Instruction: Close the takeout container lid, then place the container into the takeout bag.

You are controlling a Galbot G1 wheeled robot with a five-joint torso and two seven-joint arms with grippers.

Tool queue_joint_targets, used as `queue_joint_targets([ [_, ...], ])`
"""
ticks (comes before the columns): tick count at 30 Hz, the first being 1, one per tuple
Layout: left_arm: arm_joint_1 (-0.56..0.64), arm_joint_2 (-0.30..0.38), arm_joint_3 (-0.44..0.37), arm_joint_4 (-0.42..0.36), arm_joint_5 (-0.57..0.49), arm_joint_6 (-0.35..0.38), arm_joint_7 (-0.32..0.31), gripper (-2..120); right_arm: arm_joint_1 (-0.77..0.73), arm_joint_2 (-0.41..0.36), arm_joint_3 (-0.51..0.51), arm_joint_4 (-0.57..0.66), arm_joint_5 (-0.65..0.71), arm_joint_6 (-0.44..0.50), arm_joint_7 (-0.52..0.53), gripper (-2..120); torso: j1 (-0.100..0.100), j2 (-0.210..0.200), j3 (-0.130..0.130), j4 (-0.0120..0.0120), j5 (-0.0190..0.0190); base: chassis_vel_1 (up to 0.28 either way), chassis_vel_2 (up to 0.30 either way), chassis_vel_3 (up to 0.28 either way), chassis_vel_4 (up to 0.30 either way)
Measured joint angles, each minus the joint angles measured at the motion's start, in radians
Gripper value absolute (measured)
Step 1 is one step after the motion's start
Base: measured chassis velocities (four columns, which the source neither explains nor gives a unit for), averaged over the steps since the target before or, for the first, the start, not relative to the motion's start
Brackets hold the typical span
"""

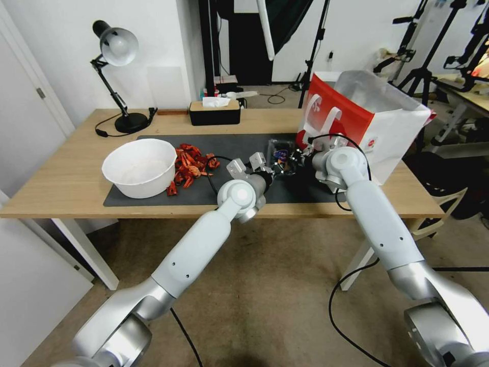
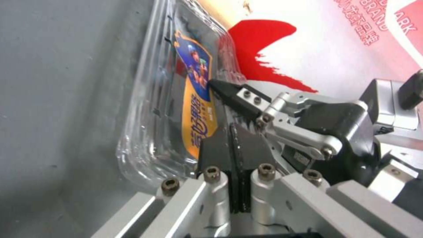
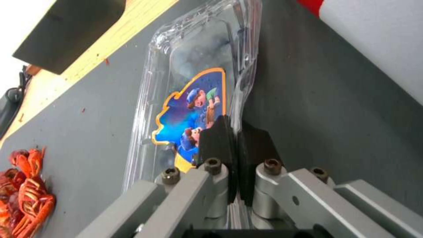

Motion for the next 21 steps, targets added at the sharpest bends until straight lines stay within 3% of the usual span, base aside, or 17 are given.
queue_joint_targets([
  [7,0.015,0.025,-0.011,-0.037,0.000,0.000,0.000,0,0.000,0.001,0.006,0.005,0.006,0.004,0.001,0,0.000,0.000,0.000,-0.0002,0.0000,0.000,0.000,0.000,0.000],
  [9,0.044,0.074,-0.025,-0.106,-0.001,0.000,0.001,0,-0.003,0.000,0.010,0.017,0.013,0.006,0.005,0,0.000,0.000,0.000,0.0001,-0.0001,0.000,0.000,0.000,0.000],
  [21,0.120,0.178,-0.062,-0.242,0.029,-0.002,0.009,0,-0.006,0.003,0.018,0.035,0.039,0.007,0.008,0,0.000,0.000,0.000,-0.0001,-0.0001,0.000,0.000,0.000,0.000],
])
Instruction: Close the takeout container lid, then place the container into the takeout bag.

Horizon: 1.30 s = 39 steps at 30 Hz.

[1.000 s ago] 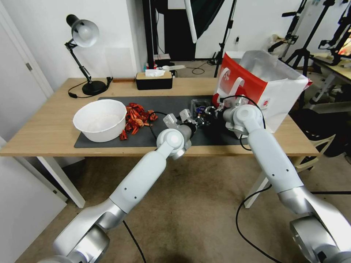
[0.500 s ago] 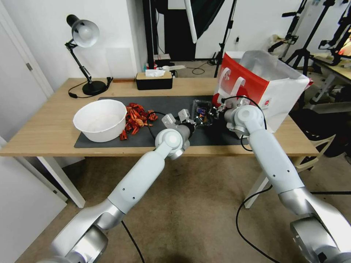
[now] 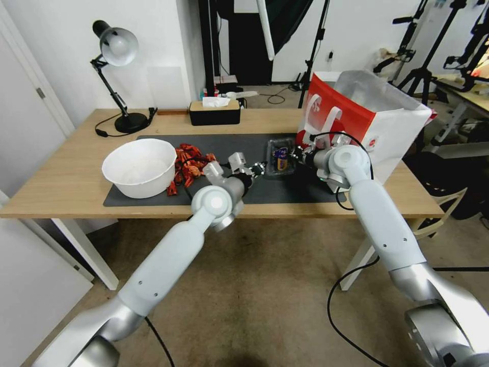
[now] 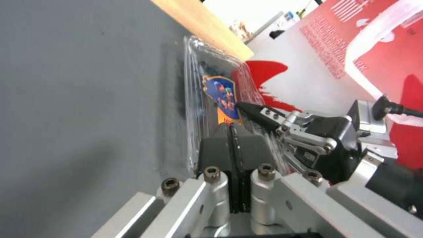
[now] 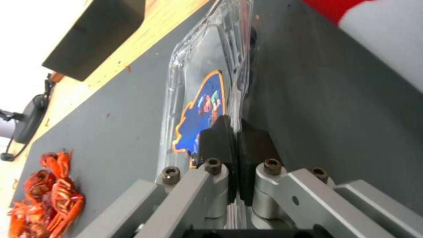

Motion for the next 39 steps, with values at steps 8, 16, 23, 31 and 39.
queue_joint_targets([
  [8,0.110,0.101,-0.018,-0.135,0.201,-0.039,0.060,12,-0.011,0.008,0.000,0.018,0.027,-0.001,0.005,0,0.000,0.000,0.000,-0.0001,0.0000,0.000,0.000,0.000,0.000],
  [16,0.234,0.174,-0.060,-0.217,0.448,-0.085,0.094,37,-0.015,0.012,0.000,0.030,0.052,-0.003,0.010,0,0.000,0.000,0.000,0.0002,0.0001,0.000,0.000,0.000,0.000],
  [23,0.324,0.217,-0.109,-0.273,0.538,-0.109,0.112,63,-0.022,0.014,0.001,0.042,0.053,-0.004,0.010,0,0.000,0.000,0.000,-0.0001,0.0002,0.000,0.000,0.000,0.000],
  [31,0.409,0.237,-0.153,-0.315,0.635,-0.128,0.124,91,-0.033,0.010,0.000,0.065,0.058,-0.004,0.006,0,0.000,0.000,0.000,0.0000,-0.0001,0.000,0.000,0.000,0.000],
  [39,0.457,0.257,-0.175,-0.351,0.680,-0.138,0.123,100,-0.067,0.000,0.000,0.131,0.076,-0.004,0.009,0,0.000,0.000,0.000,0.0001,0.0001,0.000,0.000,0.000,0.000],
])
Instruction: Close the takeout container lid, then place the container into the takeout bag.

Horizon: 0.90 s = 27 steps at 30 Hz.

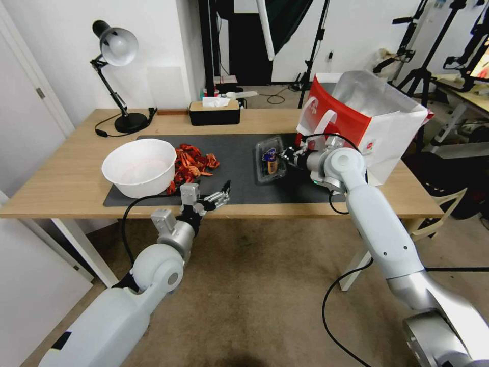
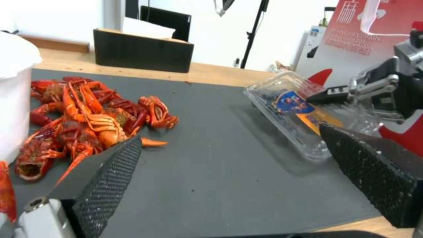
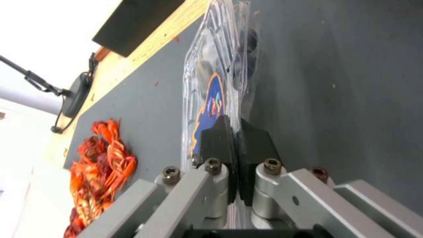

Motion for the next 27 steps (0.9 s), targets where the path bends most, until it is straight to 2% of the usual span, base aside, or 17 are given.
queue_joint_targets([
  [17,0.060,0.010,0.007,-0.020,0.054,-0.026,0.002,100,-0.161,-0.067,0.080,0.238,0.046,-0.002,0.015,0,0.000,0.000,0.000,-0.0003,0.0001,0.000,0.000,0.000,0.000],
  [27,0.190,-0.021,-0.042,-0.041,0.215,-0.085,-0.041,100,-0.187,-0.071,0.076,0.307,0.054,0.012,-0.031,0,0.000,0.000,0.000,0.0001,0.0001,0.000,0.000,0.000,0.000],
])
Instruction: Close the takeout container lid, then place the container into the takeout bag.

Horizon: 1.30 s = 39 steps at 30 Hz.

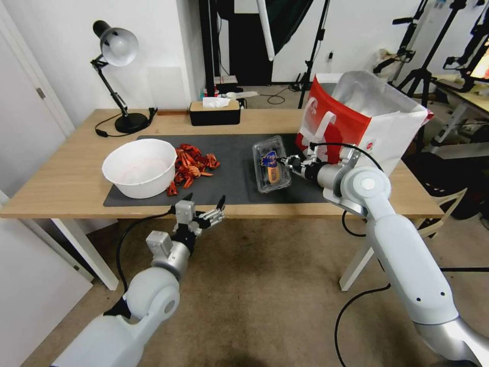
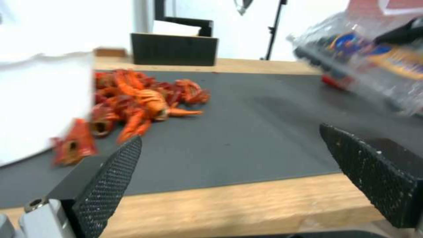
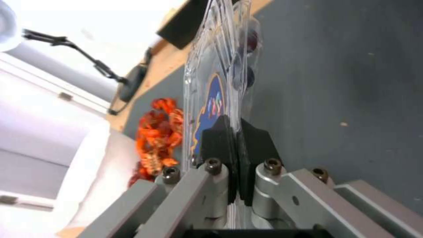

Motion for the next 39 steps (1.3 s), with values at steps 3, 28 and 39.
queue_joint_targets([
  [3,0.030,-0.011,-0.009,-0.006,0.040,-0.014,-0.020,100,-0.010,-0.005,0.002,0.029,0.000,0.013,-0.025,0,0.000,0.000,0.000,0.0000,0.0001,0.000,0.000,0.000,0.000],
  [28,0.140,-0.075,-0.050,-0.027,0.104,-0.056,-0.033,100,0.257,-0.064,0.070,0.063,0.119,0.148,-0.031,0,0.000,0.000,0.000,-0.0001,0.0000,0.000,0.000,0.000,0.000],
  [39,0.146,-0.081,-0.049,-0.026,0.104,-0.060,-0.032,100,0.392,-0.110,0.120,-0.079,0.143,0.189,0.000,0,0.000,0.000,0.000,-0.0001,0.0001,0.000,0.000,0.000,0.000],
])
